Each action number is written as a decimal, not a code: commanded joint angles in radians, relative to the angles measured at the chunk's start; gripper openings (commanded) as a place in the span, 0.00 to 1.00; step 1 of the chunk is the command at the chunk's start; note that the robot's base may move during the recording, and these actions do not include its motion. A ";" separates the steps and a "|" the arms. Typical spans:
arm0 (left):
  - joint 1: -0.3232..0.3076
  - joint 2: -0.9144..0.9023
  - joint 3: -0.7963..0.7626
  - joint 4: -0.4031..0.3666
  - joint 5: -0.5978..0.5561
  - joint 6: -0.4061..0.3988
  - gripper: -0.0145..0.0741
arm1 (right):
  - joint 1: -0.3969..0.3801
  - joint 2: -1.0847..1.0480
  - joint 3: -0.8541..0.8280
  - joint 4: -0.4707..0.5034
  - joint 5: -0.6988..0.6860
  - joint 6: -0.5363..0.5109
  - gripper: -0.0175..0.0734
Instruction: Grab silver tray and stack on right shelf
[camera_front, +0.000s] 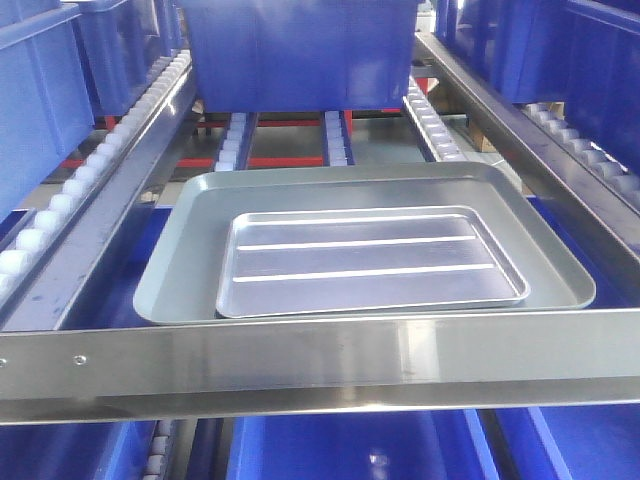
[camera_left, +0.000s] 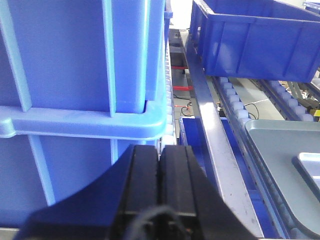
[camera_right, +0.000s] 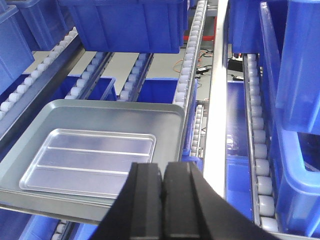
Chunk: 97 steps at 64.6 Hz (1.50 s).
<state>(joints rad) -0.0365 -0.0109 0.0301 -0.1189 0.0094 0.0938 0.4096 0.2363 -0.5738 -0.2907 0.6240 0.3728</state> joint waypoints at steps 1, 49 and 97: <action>0.001 -0.015 0.019 -0.007 -0.094 0.005 0.05 | -0.002 0.012 -0.026 -0.022 -0.121 -0.007 0.25; 0.001 -0.015 0.019 -0.007 -0.094 0.005 0.05 | -0.394 -0.230 0.579 0.360 -0.771 -0.444 0.25; 0.002 -0.015 0.019 -0.007 -0.094 0.005 0.05 | -0.394 -0.267 0.584 0.362 -0.694 -0.403 0.25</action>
<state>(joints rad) -0.0348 -0.0130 0.0301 -0.1189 0.0094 0.0938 0.0224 -0.0105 0.0280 0.0712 0.0099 -0.0294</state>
